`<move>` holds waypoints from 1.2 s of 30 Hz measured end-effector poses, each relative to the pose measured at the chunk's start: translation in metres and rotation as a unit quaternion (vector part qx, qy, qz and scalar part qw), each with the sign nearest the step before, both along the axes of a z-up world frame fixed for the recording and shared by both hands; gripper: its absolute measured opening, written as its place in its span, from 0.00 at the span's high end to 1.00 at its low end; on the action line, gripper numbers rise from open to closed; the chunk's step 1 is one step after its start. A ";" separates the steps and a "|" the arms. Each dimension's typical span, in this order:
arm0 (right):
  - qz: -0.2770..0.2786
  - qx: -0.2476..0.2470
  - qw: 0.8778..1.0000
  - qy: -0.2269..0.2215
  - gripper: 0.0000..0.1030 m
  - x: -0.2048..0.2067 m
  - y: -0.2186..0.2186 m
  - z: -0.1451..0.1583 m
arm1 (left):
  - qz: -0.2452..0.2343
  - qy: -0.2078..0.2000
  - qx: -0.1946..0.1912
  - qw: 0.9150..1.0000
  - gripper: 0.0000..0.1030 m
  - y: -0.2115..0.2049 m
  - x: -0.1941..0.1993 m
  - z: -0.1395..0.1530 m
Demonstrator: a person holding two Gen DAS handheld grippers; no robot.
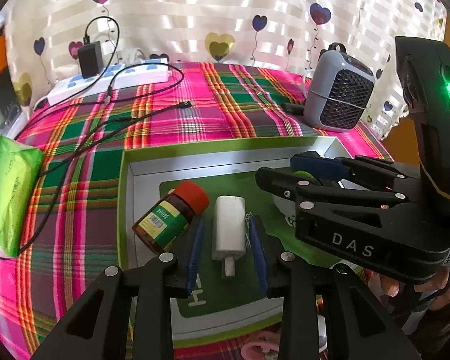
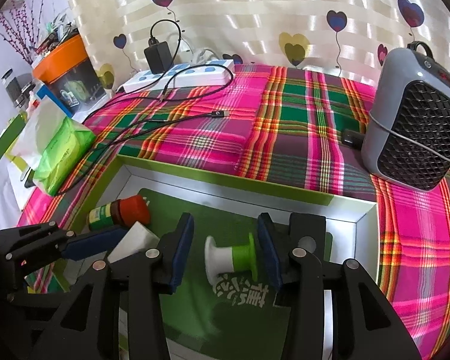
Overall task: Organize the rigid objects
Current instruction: 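Lower the plug and spool into the green box and open both tools, then lift both open tools up and away from the green box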
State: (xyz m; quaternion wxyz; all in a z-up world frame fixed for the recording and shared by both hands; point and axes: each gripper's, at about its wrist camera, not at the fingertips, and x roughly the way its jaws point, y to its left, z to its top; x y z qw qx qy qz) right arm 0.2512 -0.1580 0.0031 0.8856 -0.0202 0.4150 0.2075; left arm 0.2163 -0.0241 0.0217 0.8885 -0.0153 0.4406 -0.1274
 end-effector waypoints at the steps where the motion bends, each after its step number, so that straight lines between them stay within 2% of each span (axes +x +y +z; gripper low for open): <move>1: -0.003 -0.001 1.000 -0.003 0.56 -0.002 0.000 0.002 | 0.003 -0.001 0.001 1.000 0.70 0.001 -0.002 0.001; 17: -0.025 0.010 0.999 -0.034 0.56 -0.055 -0.009 0.027 | 0.007 -0.038 0.005 0.999 0.70 0.006 -0.056 0.031; 29: -0.045 0.024 0.998 -0.045 0.56 -0.102 -0.018 0.034 | 0.004 -0.055 -0.001 0.998 0.70 0.006 -0.105 0.043; 36: -0.057 0.012 0.996 -0.063 0.56 -0.128 -0.025 0.032 | 0.008 -0.063 -0.007 0.998 0.70 0.008 -0.128 0.045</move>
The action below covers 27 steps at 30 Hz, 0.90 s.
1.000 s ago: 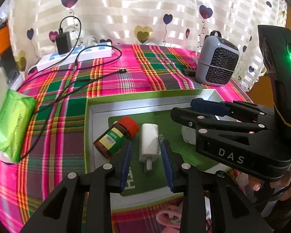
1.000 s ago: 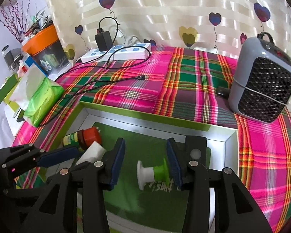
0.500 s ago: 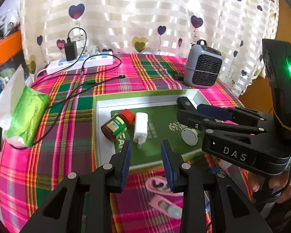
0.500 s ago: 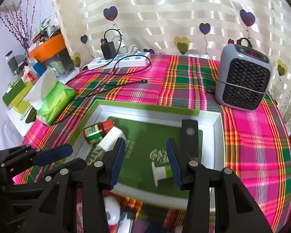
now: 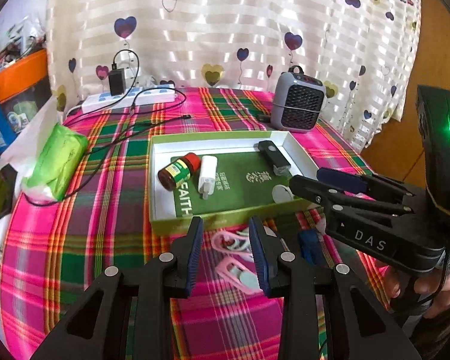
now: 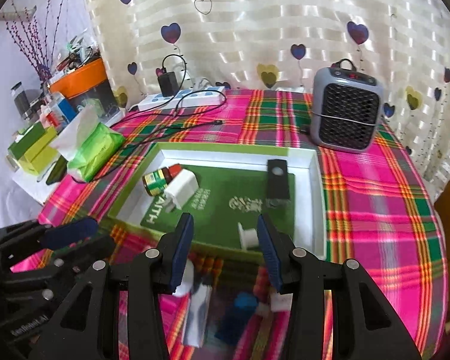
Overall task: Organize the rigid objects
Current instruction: 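Lift both open tools up and away from the green box, then grasp the blue USB stick with the right tool while the left approaches the pink clip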
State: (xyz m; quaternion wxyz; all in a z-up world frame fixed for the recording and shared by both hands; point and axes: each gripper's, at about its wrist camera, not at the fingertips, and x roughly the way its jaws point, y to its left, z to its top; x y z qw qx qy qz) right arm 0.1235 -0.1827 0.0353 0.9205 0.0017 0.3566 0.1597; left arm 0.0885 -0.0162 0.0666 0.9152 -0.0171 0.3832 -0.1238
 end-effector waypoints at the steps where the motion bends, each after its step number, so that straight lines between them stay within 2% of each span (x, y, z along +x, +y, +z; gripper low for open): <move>1: -0.001 0.000 1.000 0.000 0.56 -0.004 -0.001 -0.001 | 0.000 0.000 0.001 1.000 0.70 -0.001 -0.004 0.000; 11: -0.022 -0.017 1.000 -0.011 0.56 -0.039 -0.010 -0.011 | 0.018 0.009 -0.015 1.000 0.70 0.018 -0.033 -0.013; 18: -0.037 -0.013 0.999 0.007 0.56 -0.056 -0.020 -0.032 | 0.035 0.029 -0.019 0.999 0.70 0.035 -0.047 -0.029; 27: -0.044 -0.007 0.999 0.028 0.56 -0.066 -0.026 -0.051 | 0.024 0.041 -0.025 0.999 0.70 0.035 -0.054 -0.040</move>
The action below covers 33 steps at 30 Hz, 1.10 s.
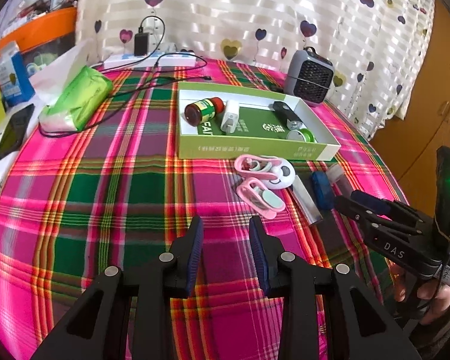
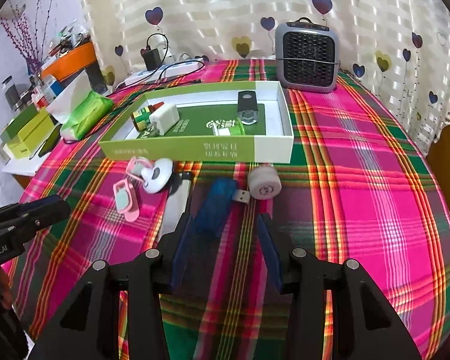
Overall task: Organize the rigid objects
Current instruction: 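Grasp the blue USB stick with the right tool while the left approaches the pink clip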
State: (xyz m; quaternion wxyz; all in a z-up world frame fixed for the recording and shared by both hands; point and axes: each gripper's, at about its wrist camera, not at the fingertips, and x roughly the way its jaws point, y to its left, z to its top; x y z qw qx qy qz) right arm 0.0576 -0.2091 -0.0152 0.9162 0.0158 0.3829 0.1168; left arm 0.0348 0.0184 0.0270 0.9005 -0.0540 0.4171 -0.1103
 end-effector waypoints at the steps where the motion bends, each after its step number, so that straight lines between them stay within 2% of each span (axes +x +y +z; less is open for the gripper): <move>1: -0.001 0.000 1.000 0.002 0.56 0.000 0.000 -0.001 | -0.001 0.001 -0.001 1.000 0.70 0.000 0.001 -0.001; 11: -0.010 -0.008 1.000 0.021 0.56 0.014 0.012 -0.007 | -0.025 0.011 -0.024 0.999 0.70 0.001 0.014 -0.009; 24: -0.037 -0.015 0.999 0.033 0.56 0.021 0.024 -0.006 | -0.025 0.009 -0.050 0.998 0.70 0.018 0.014 -0.011; 33: -0.052 -0.004 0.998 0.045 0.56 0.031 0.024 -0.009 | -0.045 0.013 -0.048 0.998 0.70 0.004 0.017 -0.011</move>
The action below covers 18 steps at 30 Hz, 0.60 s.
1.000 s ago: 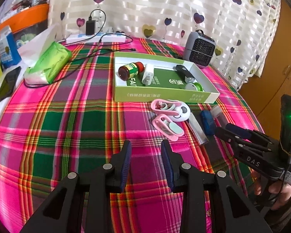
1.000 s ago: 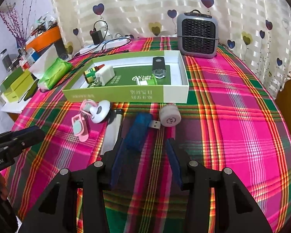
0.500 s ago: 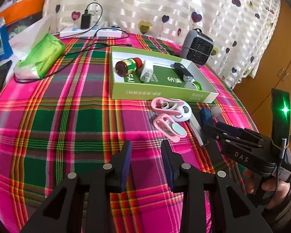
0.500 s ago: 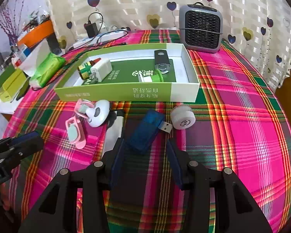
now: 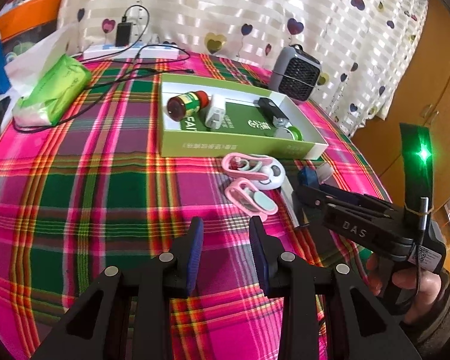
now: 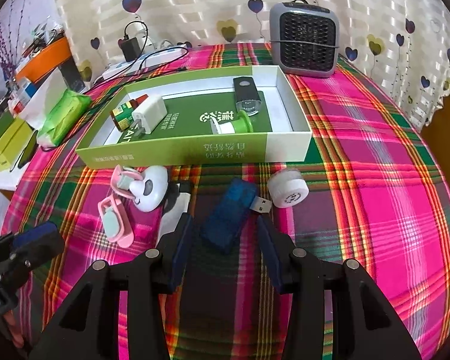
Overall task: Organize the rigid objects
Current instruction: 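Grasp the blue USB stick with the right tool while the left approaches the pink clip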
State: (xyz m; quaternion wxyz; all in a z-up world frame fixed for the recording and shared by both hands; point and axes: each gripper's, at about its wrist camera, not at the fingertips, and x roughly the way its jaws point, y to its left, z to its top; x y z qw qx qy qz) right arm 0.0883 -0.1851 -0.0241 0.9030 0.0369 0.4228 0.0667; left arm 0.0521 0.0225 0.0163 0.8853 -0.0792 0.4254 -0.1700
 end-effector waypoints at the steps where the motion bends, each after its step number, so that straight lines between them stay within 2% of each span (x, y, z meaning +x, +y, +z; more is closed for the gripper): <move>1: -0.001 0.000 1.000 -0.003 0.56 0.000 0.000 0.000 | -0.001 0.003 0.001 1.000 0.70 -0.002 0.001 0.000; 9: 0.011 -0.030 0.999 -0.015 0.57 -0.004 -0.001 -0.002 | 0.006 0.019 0.012 1.000 0.70 -0.019 0.014 0.000; 15: 0.018 -0.031 0.999 -0.016 0.76 -0.001 -0.009 -0.001 | 0.016 0.029 0.024 0.999 0.68 -0.029 0.024 -0.001; 18: 0.028 -0.026 0.999 -0.016 0.78 0.000 -0.012 -0.001 | 0.016 0.034 0.028 0.999 0.68 -0.035 0.027 -0.002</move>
